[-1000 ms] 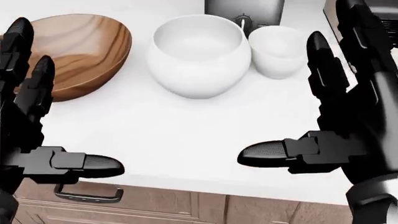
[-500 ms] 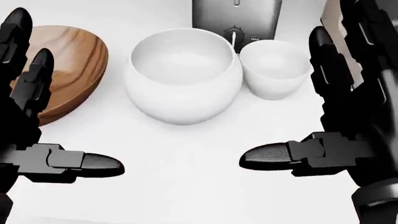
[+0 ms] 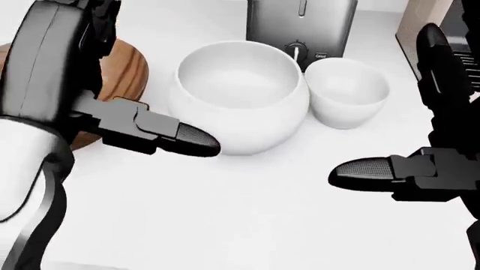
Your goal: Stack the bowls from largest to smallest.
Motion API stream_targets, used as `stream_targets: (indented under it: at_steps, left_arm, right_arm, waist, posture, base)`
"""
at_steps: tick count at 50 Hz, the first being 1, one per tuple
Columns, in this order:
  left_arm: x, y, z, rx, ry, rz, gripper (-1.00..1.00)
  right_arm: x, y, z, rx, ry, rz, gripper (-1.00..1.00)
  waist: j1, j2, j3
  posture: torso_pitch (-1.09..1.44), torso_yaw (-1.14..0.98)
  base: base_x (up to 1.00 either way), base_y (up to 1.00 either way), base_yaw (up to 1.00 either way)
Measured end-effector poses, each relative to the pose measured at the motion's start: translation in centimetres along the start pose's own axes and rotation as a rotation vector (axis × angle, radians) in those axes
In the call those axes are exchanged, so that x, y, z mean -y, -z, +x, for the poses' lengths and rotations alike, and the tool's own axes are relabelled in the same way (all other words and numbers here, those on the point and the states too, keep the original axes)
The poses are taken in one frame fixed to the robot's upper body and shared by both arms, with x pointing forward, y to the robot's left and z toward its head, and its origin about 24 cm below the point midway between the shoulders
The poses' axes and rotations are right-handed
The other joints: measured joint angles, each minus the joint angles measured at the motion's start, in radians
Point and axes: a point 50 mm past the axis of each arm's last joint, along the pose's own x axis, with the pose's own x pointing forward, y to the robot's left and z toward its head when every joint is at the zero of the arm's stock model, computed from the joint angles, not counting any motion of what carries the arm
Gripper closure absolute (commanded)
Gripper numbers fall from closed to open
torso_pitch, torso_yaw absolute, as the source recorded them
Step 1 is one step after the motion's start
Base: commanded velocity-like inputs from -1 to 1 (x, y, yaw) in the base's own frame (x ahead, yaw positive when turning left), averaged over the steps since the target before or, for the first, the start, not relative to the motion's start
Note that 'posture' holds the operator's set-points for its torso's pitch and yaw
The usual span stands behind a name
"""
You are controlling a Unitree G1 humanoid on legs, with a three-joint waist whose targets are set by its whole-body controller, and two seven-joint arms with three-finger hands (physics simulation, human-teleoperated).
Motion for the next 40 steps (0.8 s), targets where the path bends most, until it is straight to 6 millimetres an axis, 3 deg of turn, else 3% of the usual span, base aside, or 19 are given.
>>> stream_targets:
  at_steps: [13, 19, 27, 40]
  left_arm:
    - [4.1, -1.0, 5.7, 0.041, 0.116, 0.378, -1.0]
    - [5.3, 0.1, 7.8, 0.048, 0.149, 0.575, -1.0]
    - [7.2, 2.2, 9.0, 0.036, 0.249, 0.727, -1.0]
    - [7.1, 4.2, 10.1, -0.002, 0.249, 0.842, -1.0]
  right_arm:
    - [1.7, 0.3, -0.6, -0.012, 0.058, 0.007, -1.0]
    - [2.6, 0.4, -0.8, -0.005, 0.079, 0.016, -1.0]
    - [2.9, 0.6, -0.7, -0.005, 0.085, 0.028, -1.0]
    - [2.5, 0.6, -0.9, 0.005, 0.074, 0.031, -1.0]
  waist:
    - [0.013, -0.029, 0.008]
    - [0.013, -0.039, 0.004]
    - [0.007, -0.039, 0.003]
    - [0.0, -0.031, -0.011]
  posture:
    - [0.0, 0.0]
    - [0.0, 0.0]
    - [0.0, 0.0]
    - [0.0, 0.0]
  base:
    - [0.0, 0.0, 0.0]
    - [0.0, 0.0, 0.0]
    - [0.0, 0.0, 0.0]
    - [0.0, 0.0, 0.0]
